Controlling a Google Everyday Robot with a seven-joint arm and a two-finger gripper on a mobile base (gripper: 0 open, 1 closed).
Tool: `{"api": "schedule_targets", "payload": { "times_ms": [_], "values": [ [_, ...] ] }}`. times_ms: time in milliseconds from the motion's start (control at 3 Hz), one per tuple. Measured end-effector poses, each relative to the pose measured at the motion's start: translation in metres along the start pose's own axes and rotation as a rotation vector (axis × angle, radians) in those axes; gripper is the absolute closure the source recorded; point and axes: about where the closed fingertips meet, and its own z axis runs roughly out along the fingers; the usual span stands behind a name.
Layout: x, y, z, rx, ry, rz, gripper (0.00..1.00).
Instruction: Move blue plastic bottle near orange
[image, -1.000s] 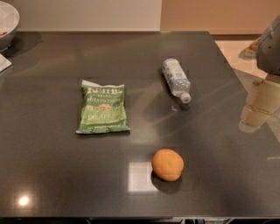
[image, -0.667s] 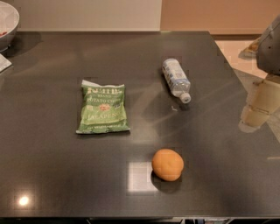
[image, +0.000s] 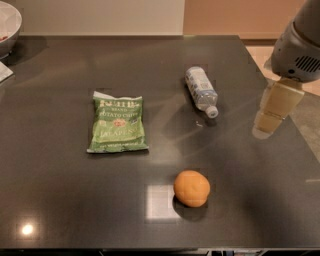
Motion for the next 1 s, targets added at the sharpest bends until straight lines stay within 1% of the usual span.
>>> {"api": "schedule_targets", "payload": {
  "times_ms": [333, 1000],
  "values": [
    [-0.010, -0.017, 0.021, -0.013, 0.022, 0.115, 0.00],
    [-0.039, -0.053, 0.066, 0.019, 0.073, 0.342, 0.00]
  ]
}}
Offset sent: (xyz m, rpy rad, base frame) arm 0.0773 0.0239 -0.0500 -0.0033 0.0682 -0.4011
